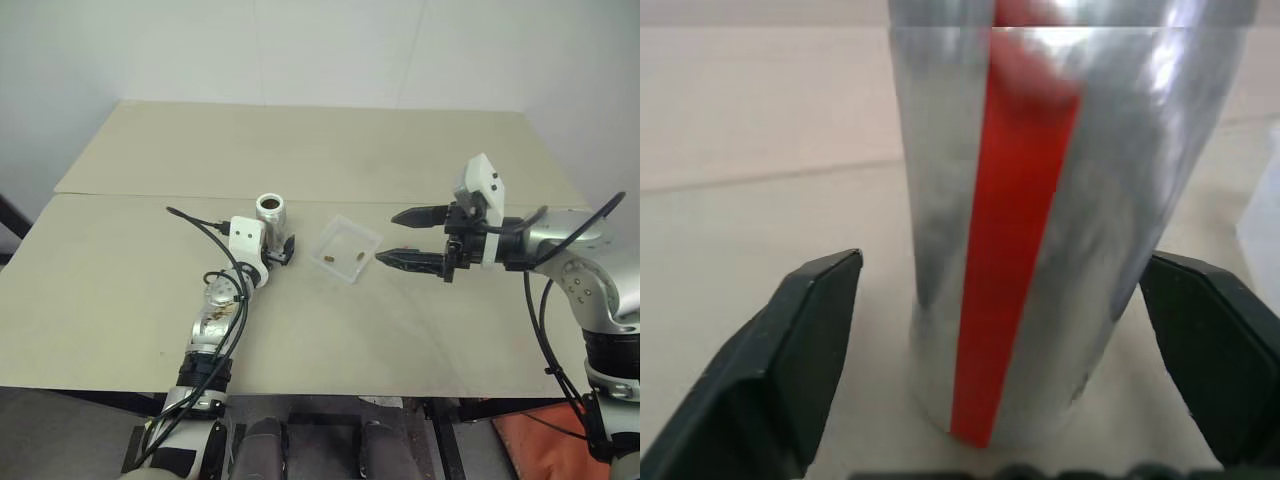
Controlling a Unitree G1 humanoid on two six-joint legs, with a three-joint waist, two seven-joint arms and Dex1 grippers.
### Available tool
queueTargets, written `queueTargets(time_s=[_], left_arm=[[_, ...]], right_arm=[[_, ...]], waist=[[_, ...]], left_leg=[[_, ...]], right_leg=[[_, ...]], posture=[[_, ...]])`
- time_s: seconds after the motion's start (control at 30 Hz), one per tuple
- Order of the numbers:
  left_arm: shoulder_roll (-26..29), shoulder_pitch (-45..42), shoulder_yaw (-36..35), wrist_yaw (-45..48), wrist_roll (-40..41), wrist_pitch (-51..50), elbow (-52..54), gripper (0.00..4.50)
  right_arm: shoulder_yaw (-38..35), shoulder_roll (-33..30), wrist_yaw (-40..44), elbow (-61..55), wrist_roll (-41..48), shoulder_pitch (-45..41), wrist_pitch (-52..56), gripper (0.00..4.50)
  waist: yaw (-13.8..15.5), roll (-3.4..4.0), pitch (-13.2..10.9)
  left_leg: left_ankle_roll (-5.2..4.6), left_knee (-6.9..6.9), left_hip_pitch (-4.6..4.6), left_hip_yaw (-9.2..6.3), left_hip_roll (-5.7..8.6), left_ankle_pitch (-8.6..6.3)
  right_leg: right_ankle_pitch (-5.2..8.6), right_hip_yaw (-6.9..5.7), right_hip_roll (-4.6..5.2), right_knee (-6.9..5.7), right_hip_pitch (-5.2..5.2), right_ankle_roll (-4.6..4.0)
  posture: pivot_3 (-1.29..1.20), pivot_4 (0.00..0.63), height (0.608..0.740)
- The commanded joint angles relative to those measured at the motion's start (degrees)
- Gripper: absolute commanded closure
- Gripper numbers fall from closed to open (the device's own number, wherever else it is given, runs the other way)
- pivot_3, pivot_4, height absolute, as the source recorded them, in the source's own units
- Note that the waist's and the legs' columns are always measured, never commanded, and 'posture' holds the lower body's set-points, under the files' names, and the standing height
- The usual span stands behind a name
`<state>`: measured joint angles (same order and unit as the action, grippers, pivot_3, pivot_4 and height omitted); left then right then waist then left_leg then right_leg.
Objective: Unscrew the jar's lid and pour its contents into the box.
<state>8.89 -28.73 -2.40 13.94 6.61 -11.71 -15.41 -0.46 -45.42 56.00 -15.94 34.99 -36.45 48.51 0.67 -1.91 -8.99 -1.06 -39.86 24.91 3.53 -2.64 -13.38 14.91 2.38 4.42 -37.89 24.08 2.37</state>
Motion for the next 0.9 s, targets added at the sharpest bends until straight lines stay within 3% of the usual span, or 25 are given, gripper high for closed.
queueTargets(time_s=[0.03,0.53,0.67,0.9], left_arm=[[0.91,0.66,1.02,1.59,0.11,-1.75,4.78,0.02],[11.05,16.44,1.27,8.49,2.78,-19.89,34.66,0.02],[17.22,18.0,-2.79,12.8,6.9,-24.59,40.95,0.02],[34.95,15.52,-14.49,36.1,22.53,-23.48,40.85,0.02]], right_arm=[[-0.88,-0.2,-0.2,-1.66,-0.21,-0.62,-1.84,0.0],[-1.33,-0.24,-1.64,-4.4,-0.84,2.73,-2.81,0.0],[-1.64,-0.41,-1.71,-4.59,-0.61,3.05,-2.83,0.0],[-2.5,-1.67,0.1,-3.79,-0.43,3.29,-3.72,0.0]], waist=[[0.0,0.0,0.0],[-0.22,0.01,0.0],[-0.26,0.0,0.0],[-0.65,0.0,-0.01]], left_leg=[[0.0,0.0,0.0,0.0,0.0,0.0],[0.0,0.05,-0.12,-0.02,-0.06,0.0],[0.0,0.07,-0.18,0.0,-0.06,0.0],[0.01,0.13,-0.23,0.06,-0.11,0.0]], right_leg=[[0.0,0.0,0.0,0.0,0.0,0.0],[0.0,0.05,-0.02,-0.02,-0.04,-0.01],[0.0,0.08,-0.02,0.0,-0.07,-0.01],[0.02,0.09,-0.04,0.05,-0.05,-0.03]], posture=[[0.0,0.15,0.74],[0.0,0.15,0.74],[0.0,0.15,0.74],[0.0,0.15,0.74]])
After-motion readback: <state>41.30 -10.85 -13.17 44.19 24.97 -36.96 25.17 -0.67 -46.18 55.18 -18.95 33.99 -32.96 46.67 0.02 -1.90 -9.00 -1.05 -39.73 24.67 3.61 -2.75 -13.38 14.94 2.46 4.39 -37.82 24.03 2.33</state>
